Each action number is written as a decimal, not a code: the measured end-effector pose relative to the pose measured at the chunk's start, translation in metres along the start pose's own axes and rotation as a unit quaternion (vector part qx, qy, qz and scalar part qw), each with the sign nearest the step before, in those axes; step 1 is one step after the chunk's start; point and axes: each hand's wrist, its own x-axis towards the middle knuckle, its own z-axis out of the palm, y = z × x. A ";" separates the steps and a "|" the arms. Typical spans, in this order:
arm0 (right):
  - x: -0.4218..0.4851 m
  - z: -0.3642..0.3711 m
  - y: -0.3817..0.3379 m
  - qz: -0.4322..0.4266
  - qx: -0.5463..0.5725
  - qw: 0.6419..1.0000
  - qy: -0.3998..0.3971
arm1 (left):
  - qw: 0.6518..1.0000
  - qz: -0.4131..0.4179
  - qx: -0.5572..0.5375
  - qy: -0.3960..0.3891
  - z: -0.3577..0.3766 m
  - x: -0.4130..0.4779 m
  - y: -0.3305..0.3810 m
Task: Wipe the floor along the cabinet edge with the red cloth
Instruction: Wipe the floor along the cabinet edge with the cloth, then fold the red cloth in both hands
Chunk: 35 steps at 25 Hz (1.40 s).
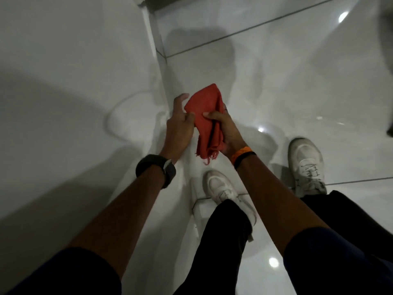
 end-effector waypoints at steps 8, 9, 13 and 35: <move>-0.129 0.058 -0.179 -0.167 -0.303 0.931 0.122 | 0.980 0.192 0.051 -0.010 0.001 -0.044 0.180; -0.152 0.063 -0.208 -0.199 -0.362 0.899 0.143 | 0.972 0.219 0.076 -0.024 0.001 -0.052 0.209; -0.247 0.075 -0.319 -0.294 -0.468 0.805 0.216 | 0.944 0.297 0.107 -0.097 0.014 -0.081 0.330; -0.403 -0.121 -0.612 -0.230 -0.625 0.661 0.347 | 0.829 0.328 0.384 -0.241 0.309 -0.146 0.640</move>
